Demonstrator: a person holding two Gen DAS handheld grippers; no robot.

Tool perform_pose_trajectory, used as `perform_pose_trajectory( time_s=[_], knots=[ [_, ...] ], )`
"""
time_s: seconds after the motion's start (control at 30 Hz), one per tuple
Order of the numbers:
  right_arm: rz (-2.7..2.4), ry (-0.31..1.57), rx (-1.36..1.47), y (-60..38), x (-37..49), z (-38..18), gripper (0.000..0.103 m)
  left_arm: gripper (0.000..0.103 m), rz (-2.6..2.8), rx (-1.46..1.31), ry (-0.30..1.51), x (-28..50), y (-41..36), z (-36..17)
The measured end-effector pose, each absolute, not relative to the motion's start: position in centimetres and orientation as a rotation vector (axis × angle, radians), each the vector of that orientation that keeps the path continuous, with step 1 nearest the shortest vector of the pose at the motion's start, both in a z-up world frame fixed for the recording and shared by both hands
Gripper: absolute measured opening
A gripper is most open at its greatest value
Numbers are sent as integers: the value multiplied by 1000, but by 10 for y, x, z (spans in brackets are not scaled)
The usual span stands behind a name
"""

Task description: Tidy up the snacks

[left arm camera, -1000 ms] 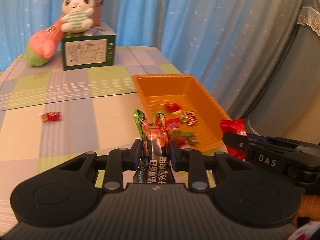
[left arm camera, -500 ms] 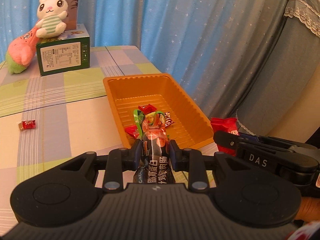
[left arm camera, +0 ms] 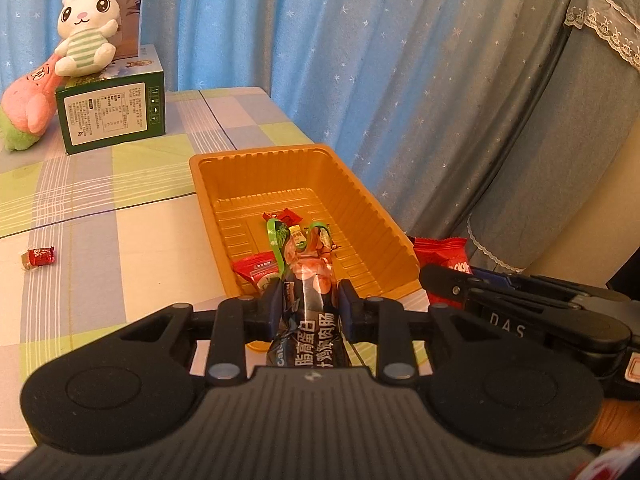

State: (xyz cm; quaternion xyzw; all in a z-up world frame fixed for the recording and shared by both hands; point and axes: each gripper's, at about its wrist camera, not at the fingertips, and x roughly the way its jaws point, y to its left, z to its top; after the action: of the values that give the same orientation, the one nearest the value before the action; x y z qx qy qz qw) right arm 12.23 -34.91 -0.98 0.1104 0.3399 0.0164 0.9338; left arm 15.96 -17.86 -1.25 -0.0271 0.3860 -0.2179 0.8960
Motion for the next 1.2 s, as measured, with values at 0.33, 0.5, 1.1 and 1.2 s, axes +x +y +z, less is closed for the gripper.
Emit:
perform_pose_trajectory(
  time_s=[0.33, 0.5, 1.1, 1.2],
  knots=[
    [29, 702, 226, -352, 131, -17, 24, 26, -444, -58, 815, 169, -182, -22],
    [27, 707, 224, -356, 139, -24, 24, 26, -428, -60, 835, 179, -179, -33],
    [27, 724, 221, -363, 176, -42, 24, 26, -410, -58, 903, 239, -188, -75],
    [25, 724, 223, -365, 180, -44, 24, 26, -410, -50, 907, 248, -194, -82]
  ],
)
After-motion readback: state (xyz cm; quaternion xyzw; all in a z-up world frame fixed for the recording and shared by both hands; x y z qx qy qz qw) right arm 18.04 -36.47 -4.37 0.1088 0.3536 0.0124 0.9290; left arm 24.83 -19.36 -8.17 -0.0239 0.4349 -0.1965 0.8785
